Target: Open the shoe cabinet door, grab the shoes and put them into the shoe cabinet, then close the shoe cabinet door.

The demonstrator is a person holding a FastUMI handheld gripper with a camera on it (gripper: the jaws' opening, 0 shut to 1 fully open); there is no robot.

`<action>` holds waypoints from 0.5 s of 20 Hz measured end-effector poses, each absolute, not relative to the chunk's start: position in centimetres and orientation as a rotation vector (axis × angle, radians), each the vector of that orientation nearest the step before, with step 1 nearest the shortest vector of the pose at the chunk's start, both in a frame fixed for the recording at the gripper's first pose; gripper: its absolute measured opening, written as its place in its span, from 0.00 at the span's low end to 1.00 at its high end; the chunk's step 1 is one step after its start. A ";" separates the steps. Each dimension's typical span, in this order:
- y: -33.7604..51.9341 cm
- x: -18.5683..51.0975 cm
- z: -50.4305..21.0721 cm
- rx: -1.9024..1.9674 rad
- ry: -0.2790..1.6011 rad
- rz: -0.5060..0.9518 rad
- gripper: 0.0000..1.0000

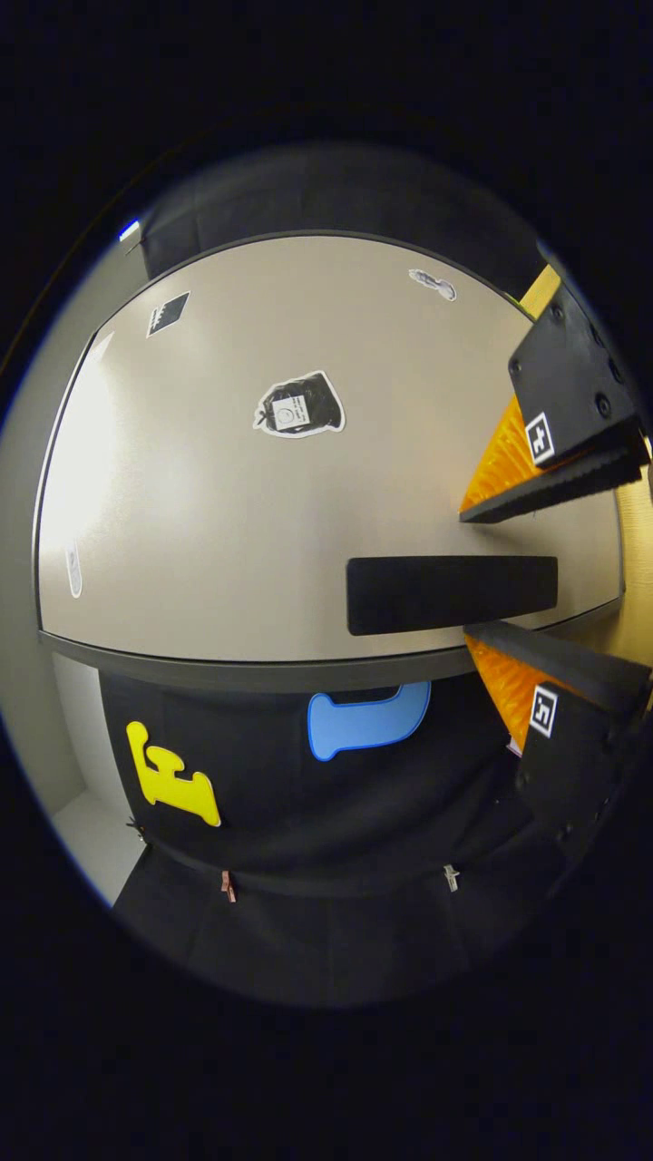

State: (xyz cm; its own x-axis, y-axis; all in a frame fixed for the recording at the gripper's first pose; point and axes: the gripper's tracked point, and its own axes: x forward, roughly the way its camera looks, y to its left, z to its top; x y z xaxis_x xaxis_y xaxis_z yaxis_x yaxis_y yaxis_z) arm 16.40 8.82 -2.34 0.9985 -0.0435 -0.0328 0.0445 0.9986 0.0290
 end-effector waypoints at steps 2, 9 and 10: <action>8.6 16.6 -2.4 0.025 0.029 -0.064 0.59; 9.3 16.6 -2.3 -0.006 0.023 -0.068 0.33; 9.3 16.5 -2.3 -0.015 0.027 -0.067 0.33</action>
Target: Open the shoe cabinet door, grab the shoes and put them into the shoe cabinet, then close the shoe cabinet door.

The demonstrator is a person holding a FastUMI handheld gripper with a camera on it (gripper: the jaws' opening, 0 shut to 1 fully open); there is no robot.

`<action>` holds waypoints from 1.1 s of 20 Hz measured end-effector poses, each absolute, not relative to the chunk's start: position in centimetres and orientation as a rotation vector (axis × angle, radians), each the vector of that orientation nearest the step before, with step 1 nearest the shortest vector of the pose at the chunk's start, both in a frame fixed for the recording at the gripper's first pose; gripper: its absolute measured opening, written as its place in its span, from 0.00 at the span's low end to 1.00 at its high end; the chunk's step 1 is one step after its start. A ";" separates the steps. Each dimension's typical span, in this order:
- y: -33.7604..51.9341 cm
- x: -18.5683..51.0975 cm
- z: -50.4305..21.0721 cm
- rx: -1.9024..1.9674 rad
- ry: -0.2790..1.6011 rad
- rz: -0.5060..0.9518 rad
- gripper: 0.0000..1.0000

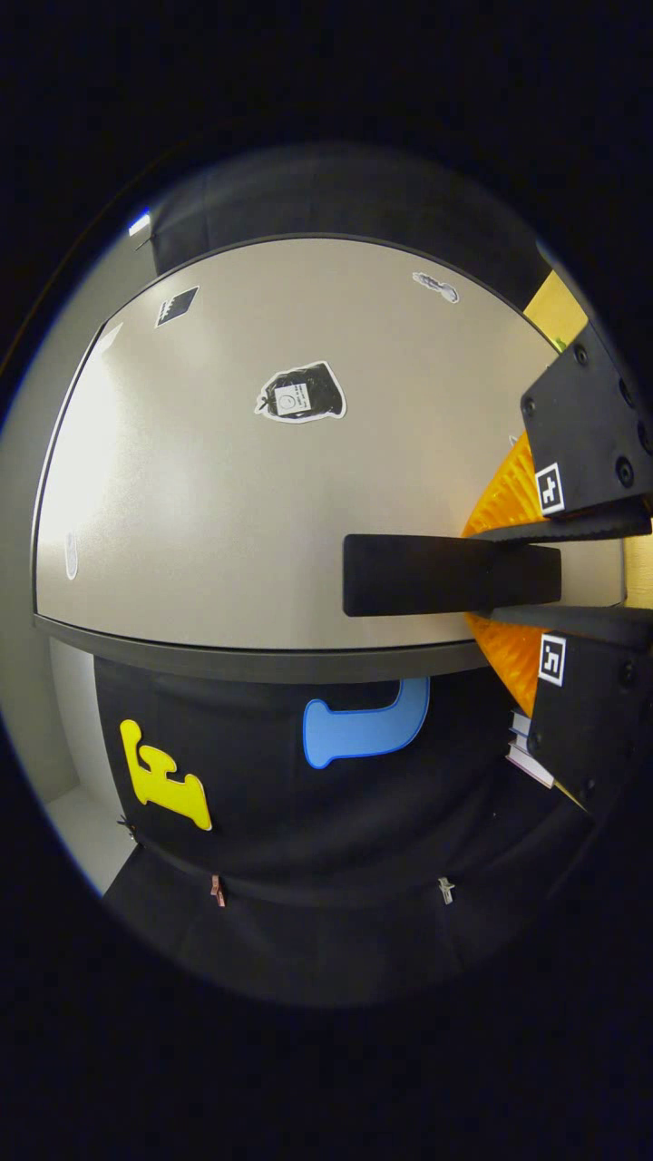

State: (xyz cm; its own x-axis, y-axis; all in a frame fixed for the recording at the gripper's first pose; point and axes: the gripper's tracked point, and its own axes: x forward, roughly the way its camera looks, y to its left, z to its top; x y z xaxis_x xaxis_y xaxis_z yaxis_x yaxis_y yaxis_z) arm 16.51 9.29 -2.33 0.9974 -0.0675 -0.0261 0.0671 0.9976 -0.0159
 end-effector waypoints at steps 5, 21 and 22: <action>9.3 16.0 -2.3 -0.001 0.012 -0.058 0.33; 7.4 7.0 -2.4 0.031 0.030 0.043 0.33; 7.2 6.2 -2.5 0.035 0.034 0.056 0.33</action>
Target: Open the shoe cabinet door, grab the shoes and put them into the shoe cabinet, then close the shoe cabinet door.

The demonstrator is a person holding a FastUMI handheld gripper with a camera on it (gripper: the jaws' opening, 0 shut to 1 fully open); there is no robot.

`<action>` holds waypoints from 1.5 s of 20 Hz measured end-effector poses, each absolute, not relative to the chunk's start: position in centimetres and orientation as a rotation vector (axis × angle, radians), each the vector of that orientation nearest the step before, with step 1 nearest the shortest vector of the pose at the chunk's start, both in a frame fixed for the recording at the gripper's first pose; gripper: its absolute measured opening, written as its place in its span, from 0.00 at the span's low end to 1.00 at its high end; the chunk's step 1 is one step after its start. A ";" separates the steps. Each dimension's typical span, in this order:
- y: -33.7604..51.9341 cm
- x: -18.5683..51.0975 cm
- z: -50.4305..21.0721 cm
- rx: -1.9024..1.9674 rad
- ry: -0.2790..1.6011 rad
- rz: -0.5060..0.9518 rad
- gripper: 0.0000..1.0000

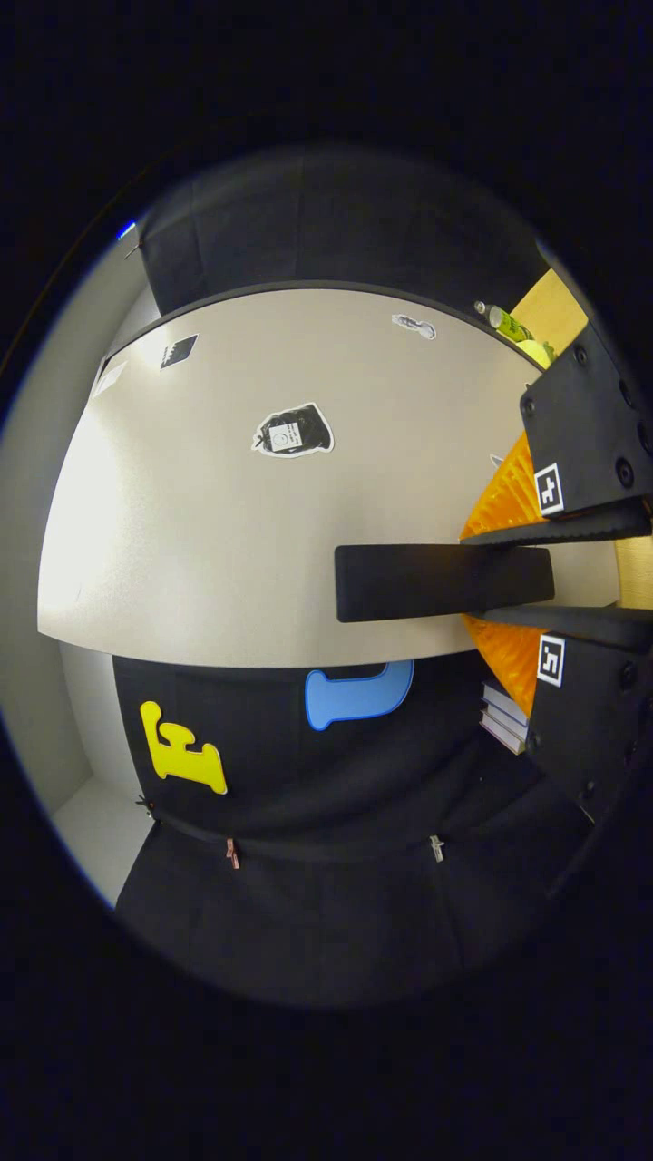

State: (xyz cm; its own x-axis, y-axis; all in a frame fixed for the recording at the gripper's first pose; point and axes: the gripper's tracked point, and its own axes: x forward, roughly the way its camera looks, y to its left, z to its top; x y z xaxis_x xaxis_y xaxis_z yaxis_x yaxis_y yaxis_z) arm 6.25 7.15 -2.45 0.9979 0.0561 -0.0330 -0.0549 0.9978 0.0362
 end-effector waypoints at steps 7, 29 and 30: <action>4.7 1.2 -2.2 0.021 0.034 0.133 0.33; -7.8 -12.3 -2.0 0.040 0.044 0.146 0.33; -8.5 -12.7 -2.0 0.037 0.043 0.135 0.32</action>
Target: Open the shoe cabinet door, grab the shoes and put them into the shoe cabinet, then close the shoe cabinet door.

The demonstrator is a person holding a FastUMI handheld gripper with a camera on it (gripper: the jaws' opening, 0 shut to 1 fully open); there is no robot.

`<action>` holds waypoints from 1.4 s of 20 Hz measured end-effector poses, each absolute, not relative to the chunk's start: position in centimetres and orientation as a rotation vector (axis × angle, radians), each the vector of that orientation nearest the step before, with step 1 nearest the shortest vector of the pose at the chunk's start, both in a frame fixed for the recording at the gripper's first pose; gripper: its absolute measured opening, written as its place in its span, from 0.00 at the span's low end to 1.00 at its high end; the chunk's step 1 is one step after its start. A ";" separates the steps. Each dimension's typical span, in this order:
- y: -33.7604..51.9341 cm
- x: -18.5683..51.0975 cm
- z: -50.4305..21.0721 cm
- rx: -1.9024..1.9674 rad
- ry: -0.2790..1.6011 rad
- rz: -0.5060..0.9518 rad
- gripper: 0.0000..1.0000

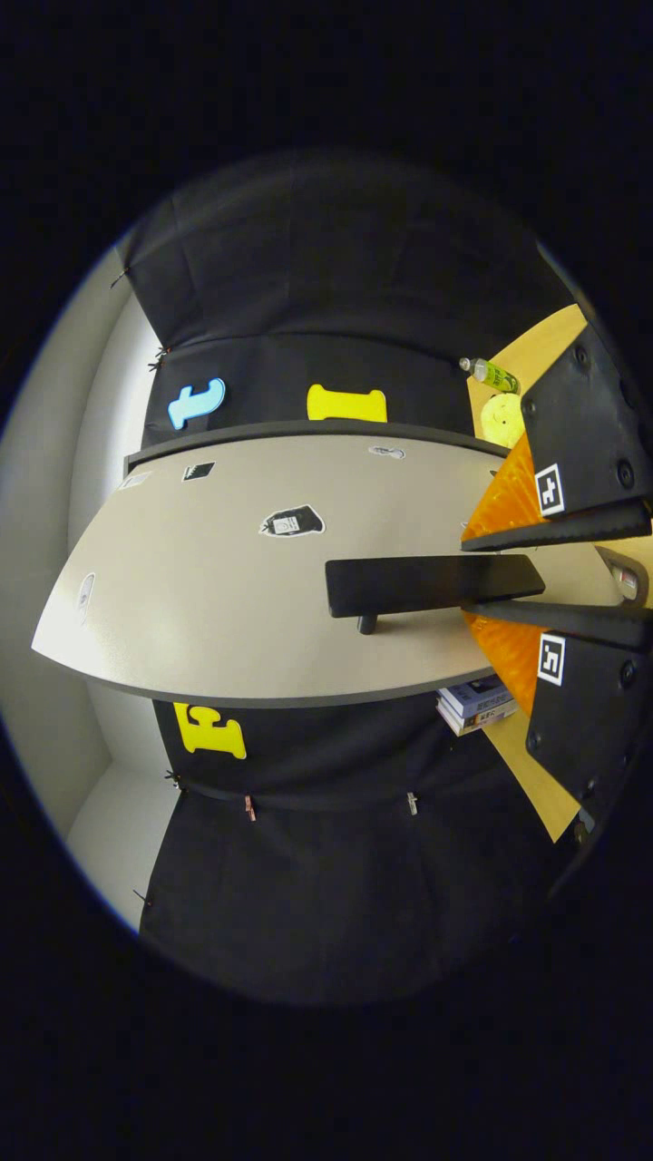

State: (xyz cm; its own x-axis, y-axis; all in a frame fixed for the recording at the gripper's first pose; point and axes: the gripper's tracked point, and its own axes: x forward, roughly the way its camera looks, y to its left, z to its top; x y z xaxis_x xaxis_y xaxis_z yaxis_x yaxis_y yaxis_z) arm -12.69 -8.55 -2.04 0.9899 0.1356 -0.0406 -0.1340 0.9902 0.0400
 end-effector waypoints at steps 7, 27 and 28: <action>-13.4 -15.0 -1.8 0.044 0.039 0.035 0.32; -16.8 -21.2 -4.6 0.058 0.049 -0.083 0.19; -16.0 -20.7 -5.9 0.062 0.072 -0.070 0.20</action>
State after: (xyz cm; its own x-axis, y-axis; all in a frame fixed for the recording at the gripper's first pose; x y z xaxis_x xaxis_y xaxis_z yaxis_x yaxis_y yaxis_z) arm -20.68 -16.02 -5.93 0.9950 -0.0675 -0.0740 0.0720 0.9956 0.0594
